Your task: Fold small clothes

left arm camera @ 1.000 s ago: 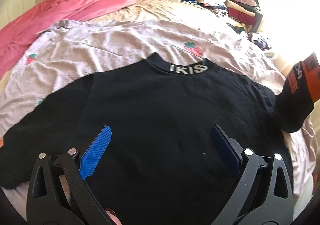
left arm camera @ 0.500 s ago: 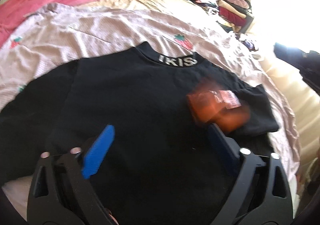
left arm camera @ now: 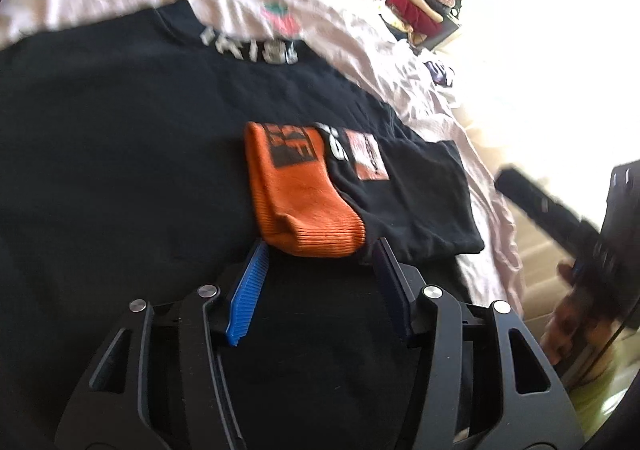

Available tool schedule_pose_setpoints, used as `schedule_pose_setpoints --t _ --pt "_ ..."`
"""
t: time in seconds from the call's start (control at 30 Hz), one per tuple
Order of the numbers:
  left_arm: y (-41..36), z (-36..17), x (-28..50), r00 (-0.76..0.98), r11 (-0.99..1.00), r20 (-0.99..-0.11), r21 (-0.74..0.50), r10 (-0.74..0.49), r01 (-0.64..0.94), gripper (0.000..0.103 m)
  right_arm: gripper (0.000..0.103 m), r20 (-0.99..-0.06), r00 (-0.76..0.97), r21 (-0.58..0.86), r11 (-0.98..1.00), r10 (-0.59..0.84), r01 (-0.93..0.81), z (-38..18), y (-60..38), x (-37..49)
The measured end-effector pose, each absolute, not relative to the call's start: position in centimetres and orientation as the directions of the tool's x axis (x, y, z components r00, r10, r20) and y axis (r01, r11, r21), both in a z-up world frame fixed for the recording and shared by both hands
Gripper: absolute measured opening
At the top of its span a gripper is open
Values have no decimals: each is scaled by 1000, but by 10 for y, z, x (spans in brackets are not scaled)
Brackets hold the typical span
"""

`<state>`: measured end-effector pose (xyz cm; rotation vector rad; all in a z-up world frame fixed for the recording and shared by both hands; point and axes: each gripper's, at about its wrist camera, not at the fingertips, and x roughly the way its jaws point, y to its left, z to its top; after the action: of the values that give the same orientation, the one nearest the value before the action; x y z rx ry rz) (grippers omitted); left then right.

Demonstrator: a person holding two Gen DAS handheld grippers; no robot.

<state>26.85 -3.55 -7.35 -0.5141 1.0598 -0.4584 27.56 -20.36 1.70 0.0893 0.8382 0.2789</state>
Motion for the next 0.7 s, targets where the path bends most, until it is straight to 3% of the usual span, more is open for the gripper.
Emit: schedule_pose_setpoints --t 0.1,0.17,0.23,0.7 --pt "-44 -75 275 435 807 -704 -582 -561 99 44 40 -718 649 176 968 251 -179 10 -221 263" --pt "-48 -75 277 448 809 -701 -581 -555 94 31 42 -722 652 166 973 231 -160 5 -233 253" --pt "-49 -77 279 446 795 -691 -600 -569 85 5 43 -724 656 161 977 213 -140 1 -241 247" --pt "26 -14 257 652 908 -660 -405 -374 111 5 43 -741 650 111 985 169 -129 -4 -232 242"
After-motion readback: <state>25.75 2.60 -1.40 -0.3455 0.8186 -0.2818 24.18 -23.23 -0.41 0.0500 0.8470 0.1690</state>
